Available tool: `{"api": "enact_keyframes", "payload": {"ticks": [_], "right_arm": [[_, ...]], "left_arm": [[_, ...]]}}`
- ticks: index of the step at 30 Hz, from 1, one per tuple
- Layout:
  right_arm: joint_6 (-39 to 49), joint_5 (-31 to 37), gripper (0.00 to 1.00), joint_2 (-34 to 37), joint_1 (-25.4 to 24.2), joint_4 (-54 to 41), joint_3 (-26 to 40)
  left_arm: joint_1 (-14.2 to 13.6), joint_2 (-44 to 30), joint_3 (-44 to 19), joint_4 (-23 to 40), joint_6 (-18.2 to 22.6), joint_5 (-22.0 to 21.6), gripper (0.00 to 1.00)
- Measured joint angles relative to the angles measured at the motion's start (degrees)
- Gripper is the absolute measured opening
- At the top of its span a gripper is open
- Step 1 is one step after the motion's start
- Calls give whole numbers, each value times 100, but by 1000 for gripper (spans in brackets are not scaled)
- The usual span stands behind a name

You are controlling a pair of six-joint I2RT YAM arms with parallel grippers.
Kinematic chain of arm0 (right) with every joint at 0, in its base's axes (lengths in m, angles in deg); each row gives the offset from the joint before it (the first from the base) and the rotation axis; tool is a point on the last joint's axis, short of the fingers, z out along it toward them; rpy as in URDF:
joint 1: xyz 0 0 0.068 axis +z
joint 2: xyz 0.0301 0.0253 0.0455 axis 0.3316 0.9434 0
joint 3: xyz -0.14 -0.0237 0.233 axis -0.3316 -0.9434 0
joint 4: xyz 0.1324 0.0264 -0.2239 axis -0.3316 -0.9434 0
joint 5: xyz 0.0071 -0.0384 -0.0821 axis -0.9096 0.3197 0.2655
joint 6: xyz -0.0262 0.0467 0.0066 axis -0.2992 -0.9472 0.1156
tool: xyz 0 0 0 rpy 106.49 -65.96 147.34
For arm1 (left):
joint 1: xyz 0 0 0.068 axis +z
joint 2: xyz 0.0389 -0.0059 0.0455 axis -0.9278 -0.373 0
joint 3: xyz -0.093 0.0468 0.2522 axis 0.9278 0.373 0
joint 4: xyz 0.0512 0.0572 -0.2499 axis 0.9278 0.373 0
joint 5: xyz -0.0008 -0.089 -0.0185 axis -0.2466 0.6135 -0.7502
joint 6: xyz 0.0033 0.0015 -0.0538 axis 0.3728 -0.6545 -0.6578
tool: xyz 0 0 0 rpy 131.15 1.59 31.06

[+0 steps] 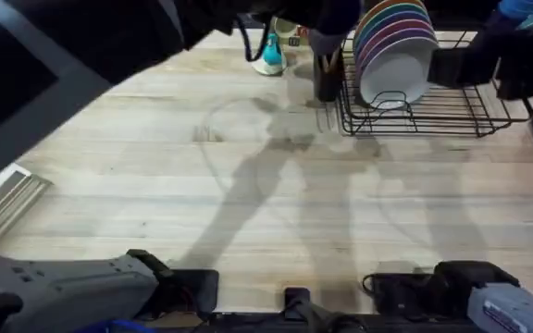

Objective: Pick up the cup on the table and put them onto the rack.

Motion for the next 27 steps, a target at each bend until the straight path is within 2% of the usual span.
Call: {"api": "enact_keyframes", "payload": {"ticks": [7,13,27], "right_arm": [[0,0,993,-207,0,-441,0],[0,0,993,-239,0,-510,0],[-2,0,993,-239,0,-510,2]], "left_arm": [[-358,0,0,-160,0,18,41],[-475,-138,0,-373,-2,163,41],[-687,-1016,0,-704,-4,535,41]]}}
